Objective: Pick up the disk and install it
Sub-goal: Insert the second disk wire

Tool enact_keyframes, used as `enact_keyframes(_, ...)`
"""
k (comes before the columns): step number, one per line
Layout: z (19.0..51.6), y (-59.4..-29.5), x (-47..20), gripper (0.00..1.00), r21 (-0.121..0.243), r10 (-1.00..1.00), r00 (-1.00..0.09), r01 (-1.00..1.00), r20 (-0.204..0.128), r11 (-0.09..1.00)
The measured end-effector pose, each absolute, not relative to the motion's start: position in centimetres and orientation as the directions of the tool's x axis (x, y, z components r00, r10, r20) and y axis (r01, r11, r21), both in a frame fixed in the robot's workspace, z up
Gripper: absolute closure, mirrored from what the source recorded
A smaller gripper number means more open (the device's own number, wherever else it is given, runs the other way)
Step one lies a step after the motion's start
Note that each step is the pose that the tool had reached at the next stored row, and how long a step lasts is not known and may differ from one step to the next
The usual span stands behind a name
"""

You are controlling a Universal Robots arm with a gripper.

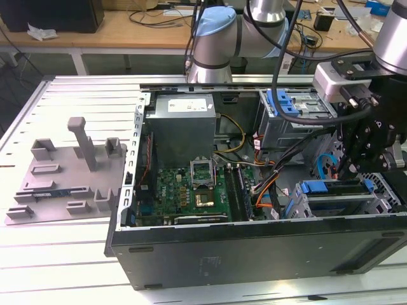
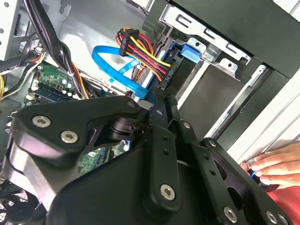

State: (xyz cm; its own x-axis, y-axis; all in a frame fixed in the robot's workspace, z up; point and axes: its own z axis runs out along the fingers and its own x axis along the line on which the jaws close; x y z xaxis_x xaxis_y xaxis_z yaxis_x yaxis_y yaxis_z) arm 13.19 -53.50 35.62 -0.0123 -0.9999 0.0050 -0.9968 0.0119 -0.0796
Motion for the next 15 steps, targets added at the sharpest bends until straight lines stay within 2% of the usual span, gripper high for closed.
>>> enact_keyframes(15,35.15,-53.50,13.22,0.84,-0.080,-1.000,-0.012,-0.997,0.005,0.012)
